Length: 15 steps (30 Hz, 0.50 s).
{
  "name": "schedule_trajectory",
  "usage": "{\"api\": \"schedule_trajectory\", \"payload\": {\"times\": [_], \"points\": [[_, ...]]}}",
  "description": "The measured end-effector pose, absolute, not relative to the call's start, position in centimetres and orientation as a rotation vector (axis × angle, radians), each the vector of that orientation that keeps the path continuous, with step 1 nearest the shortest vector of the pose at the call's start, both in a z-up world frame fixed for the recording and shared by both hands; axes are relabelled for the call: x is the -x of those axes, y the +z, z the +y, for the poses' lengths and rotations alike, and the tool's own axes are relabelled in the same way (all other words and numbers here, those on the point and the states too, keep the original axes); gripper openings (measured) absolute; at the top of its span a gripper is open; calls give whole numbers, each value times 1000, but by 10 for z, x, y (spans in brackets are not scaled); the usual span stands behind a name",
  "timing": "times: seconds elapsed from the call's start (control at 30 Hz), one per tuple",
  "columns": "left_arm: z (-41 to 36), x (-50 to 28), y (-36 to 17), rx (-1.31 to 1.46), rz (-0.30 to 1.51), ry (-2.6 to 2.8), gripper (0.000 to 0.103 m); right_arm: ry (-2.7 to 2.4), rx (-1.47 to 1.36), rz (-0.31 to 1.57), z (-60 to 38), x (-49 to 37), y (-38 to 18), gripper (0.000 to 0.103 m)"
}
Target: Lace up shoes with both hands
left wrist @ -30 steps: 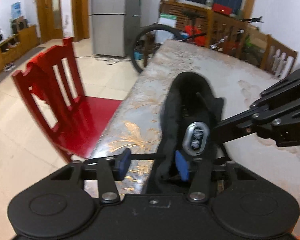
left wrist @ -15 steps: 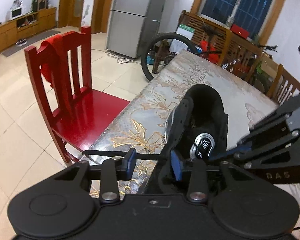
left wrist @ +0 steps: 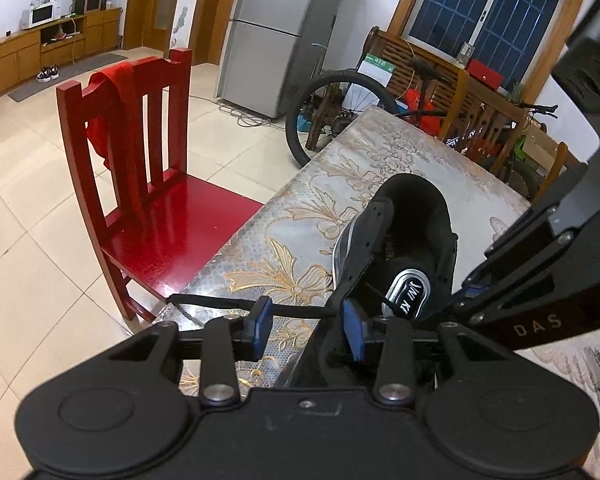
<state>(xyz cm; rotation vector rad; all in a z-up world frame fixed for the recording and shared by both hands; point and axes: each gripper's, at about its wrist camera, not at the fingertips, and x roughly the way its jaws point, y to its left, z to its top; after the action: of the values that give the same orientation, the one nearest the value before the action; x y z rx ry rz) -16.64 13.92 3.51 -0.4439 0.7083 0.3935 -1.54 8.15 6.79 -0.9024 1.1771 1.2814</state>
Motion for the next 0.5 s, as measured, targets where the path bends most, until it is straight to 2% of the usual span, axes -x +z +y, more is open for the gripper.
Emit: {"api": "schedule_trajectory", "payload": {"times": [0.5], "points": [[145, 167, 32, 448, 711, 378, 40, 1285, 853, 1181, 75, 18, 69, 1]]}}
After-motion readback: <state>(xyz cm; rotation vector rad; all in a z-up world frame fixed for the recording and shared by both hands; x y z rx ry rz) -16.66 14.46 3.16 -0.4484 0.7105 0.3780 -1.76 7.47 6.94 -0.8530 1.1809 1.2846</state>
